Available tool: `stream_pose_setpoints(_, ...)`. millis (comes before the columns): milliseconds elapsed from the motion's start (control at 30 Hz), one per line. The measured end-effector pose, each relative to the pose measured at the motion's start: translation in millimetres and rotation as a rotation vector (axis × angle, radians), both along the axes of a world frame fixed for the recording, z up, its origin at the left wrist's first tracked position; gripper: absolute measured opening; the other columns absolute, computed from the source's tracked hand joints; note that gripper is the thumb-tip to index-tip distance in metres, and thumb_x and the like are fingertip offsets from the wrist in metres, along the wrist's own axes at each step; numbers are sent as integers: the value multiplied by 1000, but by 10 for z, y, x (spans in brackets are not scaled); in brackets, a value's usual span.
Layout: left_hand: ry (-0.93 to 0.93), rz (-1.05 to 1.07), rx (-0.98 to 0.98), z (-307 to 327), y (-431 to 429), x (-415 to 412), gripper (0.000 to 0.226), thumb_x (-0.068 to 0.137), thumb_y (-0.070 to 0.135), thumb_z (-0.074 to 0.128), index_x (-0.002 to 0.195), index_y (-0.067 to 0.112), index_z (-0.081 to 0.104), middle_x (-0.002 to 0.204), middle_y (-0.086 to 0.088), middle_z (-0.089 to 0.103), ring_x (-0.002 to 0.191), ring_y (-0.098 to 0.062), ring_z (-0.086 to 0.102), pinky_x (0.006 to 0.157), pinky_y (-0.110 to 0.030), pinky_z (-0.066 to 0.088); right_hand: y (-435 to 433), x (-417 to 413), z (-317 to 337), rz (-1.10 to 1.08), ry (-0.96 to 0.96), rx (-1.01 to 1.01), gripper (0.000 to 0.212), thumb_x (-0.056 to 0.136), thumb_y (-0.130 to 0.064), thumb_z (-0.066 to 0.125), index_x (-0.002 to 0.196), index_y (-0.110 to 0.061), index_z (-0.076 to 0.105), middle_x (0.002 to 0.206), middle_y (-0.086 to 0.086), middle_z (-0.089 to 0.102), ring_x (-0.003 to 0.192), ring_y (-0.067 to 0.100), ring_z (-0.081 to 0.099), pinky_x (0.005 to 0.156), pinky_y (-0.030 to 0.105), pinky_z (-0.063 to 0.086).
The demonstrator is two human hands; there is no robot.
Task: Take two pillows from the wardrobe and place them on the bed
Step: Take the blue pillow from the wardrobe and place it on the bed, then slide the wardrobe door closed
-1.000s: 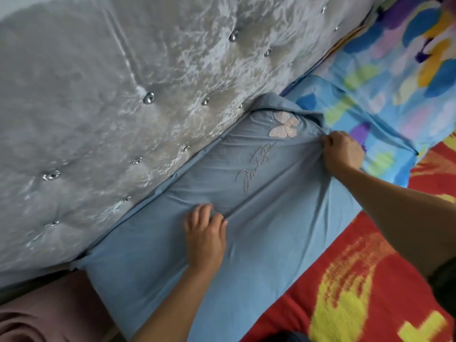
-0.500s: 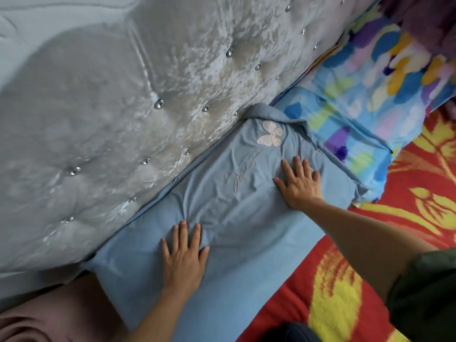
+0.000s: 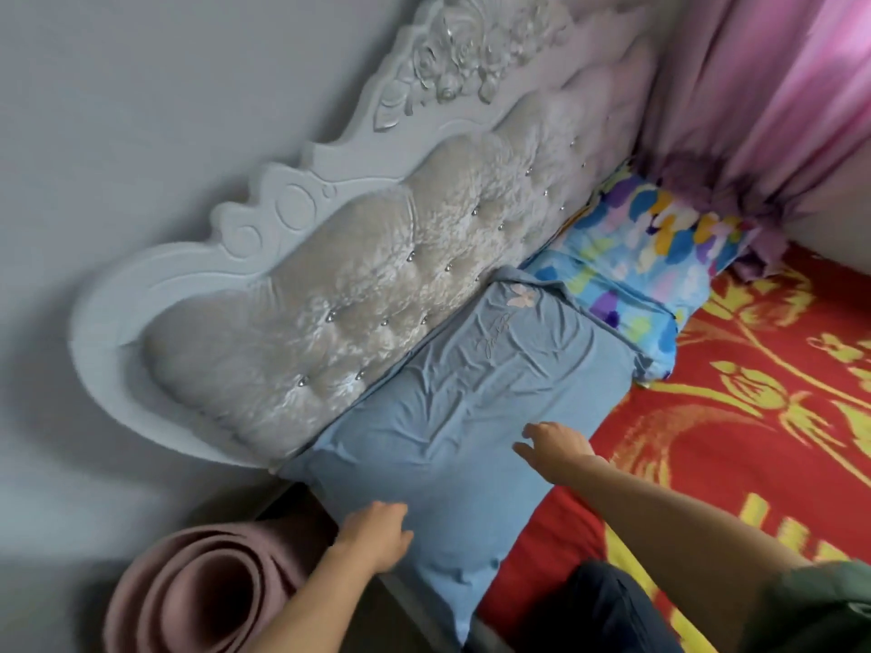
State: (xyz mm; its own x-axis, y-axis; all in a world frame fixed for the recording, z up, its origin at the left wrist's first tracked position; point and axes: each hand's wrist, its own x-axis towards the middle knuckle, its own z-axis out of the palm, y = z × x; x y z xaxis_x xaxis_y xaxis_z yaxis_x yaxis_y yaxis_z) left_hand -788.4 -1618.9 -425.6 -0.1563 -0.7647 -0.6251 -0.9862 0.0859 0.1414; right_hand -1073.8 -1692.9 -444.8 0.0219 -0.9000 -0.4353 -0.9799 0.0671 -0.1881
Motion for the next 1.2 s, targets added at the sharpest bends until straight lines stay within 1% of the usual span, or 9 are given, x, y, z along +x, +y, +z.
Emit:
stream_pose_setpoints(100, -31, 21, -64, 355, 226, 244, 36, 89, 42, 46, 117, 20, 53, 126, -11, 58, 114, -32, 55, 90, -39, 46, 260, 224, 428, 15, -36, -37, 41, 93, -49, 45, 117, -19, 59, 118, 9, 65, 108, 30, 59, 86, 39, 47)
stream_pose_setpoints(200, -51, 38, -70, 636, 486, 346, 37, 89, 42, 47, 118, 20, 52, 125, -11, 58, 113, -32, 56, 89, -39, 47, 513, 369, 826, 62, -52, -62, 39, 93, -48, 44, 111, -19, 62, 112, 10, 67, 102, 32, 61, 80, 38, 48)
stream_pose_setpoints(333, 0, 84, -91, 861, 898, 300, 36, 89, 42, 48, 116, 20, 53, 123, -10, 60, 110, -31, 57, 87, -39, 48, 844, 418, 1191, 111, -51, -87, 38, 92, -49, 45, 107, -19, 63, 108, 9, 67, 98, 30, 61, 73, 36, 46)
stream_pose_setpoints(567, 40, 196, -163, 997, 1986, 434, 38, 88, 40, 49, 121, 22, 53, 125, -11, 60, 112, -31, 56, 92, -38, 47, 1597, 539, 1392, 233, -15, -68, 36, 92, -46, 45, 106, -17, 64, 111, 9, 65, 101, 30, 60, 82, 38, 49)
stream_pose_setpoints(733, 25, 322, -209, 1011, 3203, 500, 38, 88, 40, 51, 122, 23, 52, 125, -10, 59, 112, -30, 56, 92, -38, 48, 2597, 783, 1325, 387, -33, -60, 33, 91, -40, 46, 107, -16, 63, 113, 13, 65, 101, 33, 59, 83, 40, 50)
stream_pose_setpoints(867, 28, 425, -159, 1088, 4348, 536, 38, 87, 40, 53, 120, 22, 55, 121, -10, 62, 110, -29, 58, 92, -37, 48, 3526, 1036, 1276, 561, -37, -52, 32, 90, -44, 50, 104, -20, 65, 113, 13, 66, 104, 33, 60, 86, 39, 49)
stream_pose_setpoints(1000, 1, 621, -206, 1446, 5346, 919, 30, 86, 40, 56, 111, 23, 61, 115, -9, 65, 103, -28, 61, 86, -36, 51, 4132, 1548, 1565, 696, -80, -56, 31, 90, -45, 49, 103, -21, 64, 114, 11, 65, 105, 32, 59, 85, 39, 48)
stream_pose_setpoints(1100, -64, 776, -270, 1747, 5989, 1333, 32, 86, 41, 56, 114, 25, 59, 115, -7, 64, 103, -26, 61, 86, -35, 51, 4526, 2068, 1870, 824, -136, -140, 30, 89, -43, 48, 105, -22, 63, 115, 12, 65, 104, 34, 60, 85, 40, 48)
stream_pose_setpoints(1200, -79, 901, -299, 1947, 6581, 1713, 33, 86, 40, 57, 113, 23, 60, 113, -9, 66, 103, -26, 61, 87, -33, 51, 4957, 2571, 2131, 935, -208, -220, 31, 90, -44, 49, 109, -24, 63, 115, 12, 66, 105, 32, 60, 86, 37, 47)
